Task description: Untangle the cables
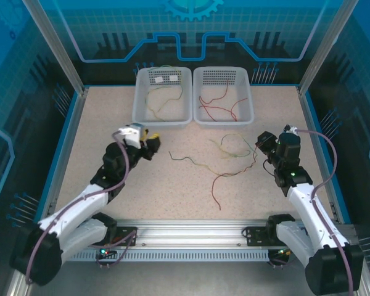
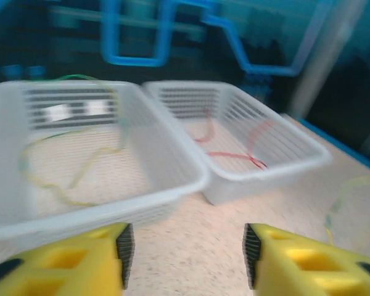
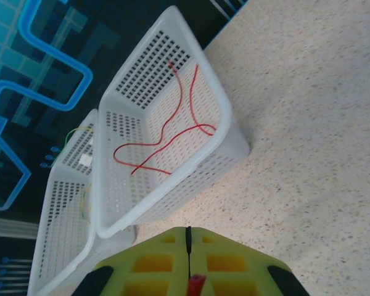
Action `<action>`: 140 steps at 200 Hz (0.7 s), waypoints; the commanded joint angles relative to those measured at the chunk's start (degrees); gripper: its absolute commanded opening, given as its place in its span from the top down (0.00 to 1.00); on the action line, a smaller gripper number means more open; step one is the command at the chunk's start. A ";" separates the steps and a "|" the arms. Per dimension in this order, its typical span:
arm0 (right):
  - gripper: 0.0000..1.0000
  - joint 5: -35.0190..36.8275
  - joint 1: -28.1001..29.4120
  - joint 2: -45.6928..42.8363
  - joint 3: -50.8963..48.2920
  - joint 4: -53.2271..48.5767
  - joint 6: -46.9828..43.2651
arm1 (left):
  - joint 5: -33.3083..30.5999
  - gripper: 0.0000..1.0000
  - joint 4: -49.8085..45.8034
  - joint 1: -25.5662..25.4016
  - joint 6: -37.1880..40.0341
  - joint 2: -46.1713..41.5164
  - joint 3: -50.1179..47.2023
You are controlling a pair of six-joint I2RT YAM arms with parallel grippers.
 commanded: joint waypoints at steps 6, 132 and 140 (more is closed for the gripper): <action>1.00 -4.22 2.29 1.33 -0.36 6.87 -2.55 | 13.23 0.33 6.74 -7.70 7.78 7.90 4.38; 1.00 -29.24 9.68 11.68 11.15 16.29 -10.59 | 15.68 0.03 5.79 -14.81 32.51 24.54 21.22; 1.00 -30.61 9.94 12.38 11.83 18.19 -10.49 | 15.52 0.04 5.49 -14.82 33.76 25.04 21.56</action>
